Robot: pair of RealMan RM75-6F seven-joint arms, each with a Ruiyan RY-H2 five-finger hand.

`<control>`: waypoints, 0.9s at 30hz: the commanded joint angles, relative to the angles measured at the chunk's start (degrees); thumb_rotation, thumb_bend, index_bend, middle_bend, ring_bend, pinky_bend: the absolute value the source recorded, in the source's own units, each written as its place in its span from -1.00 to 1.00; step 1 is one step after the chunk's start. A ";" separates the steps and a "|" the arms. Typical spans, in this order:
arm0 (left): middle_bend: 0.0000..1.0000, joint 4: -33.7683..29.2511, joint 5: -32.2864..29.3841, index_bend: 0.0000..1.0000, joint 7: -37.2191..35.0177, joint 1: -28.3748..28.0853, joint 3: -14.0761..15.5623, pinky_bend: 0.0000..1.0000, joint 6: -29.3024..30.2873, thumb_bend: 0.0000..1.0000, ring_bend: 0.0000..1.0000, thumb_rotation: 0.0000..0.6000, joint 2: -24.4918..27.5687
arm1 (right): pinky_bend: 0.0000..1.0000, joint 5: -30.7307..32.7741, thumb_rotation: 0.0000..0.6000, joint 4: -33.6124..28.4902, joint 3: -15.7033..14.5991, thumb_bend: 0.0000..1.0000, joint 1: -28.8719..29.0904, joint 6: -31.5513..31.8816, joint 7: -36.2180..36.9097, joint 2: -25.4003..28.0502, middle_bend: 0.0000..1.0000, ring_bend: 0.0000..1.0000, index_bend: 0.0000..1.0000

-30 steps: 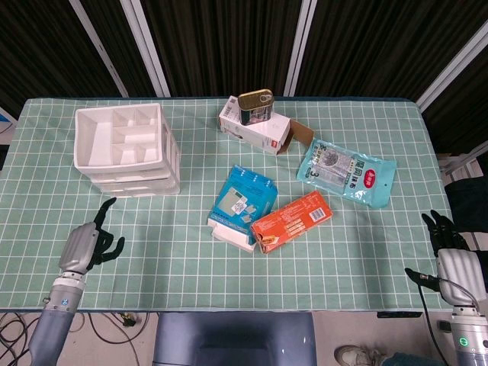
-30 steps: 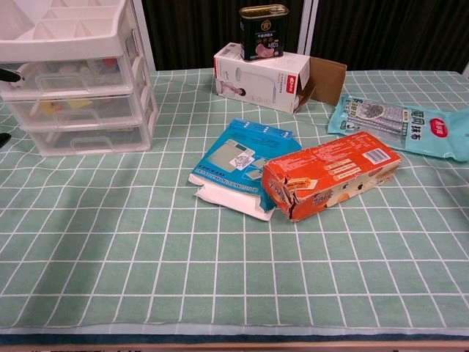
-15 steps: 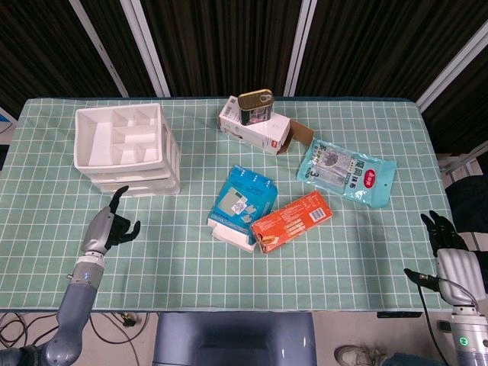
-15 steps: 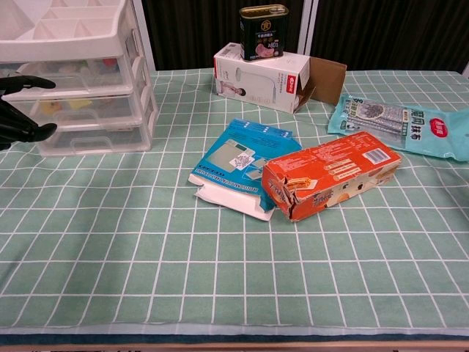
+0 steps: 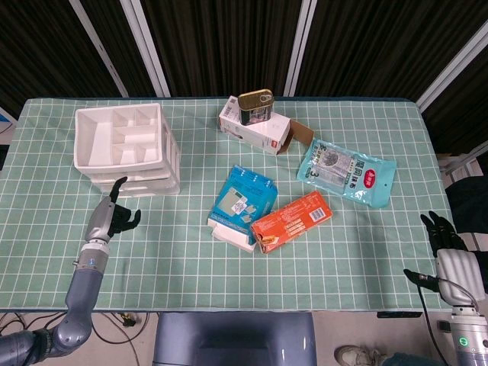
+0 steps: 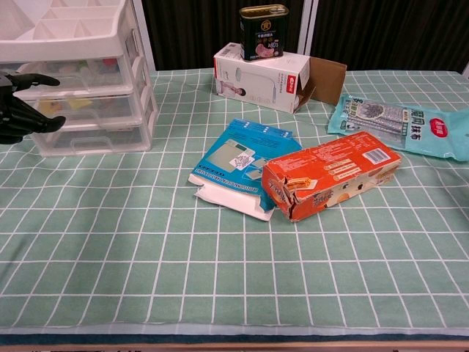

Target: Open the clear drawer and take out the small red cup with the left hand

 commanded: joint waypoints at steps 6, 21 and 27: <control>0.97 0.87 -2.59 -0.90 -1.58 -1.09 -1.11 1.00 -1.51 -0.14 0.91 1.00 -0.55 | -0.56 0.11 1.00 -0.13 0.01 -0.84 0.03 -0.14 0.17 0.05 -1.00 -1.00 -1.00; 0.98 2.09 -5.72 -0.88 -4.61 -3.28 -2.57 1.00 -4.84 -0.14 0.91 1.00 -0.75 | -0.56 0.34 1.00 -0.50 -0.01 -0.84 0.03 -0.39 0.66 0.22 -1.00 -1.00 -1.00; 0.98 2.31 -6.02 -0.83 -5.00 -3.91 -2.28 1.00 -5.31 -0.14 0.91 1.00 -0.95 | -0.56 0.51 1.00 -0.57 0.02 -0.84 0.05 -0.54 0.91 0.27 -1.00 -1.00 -1.00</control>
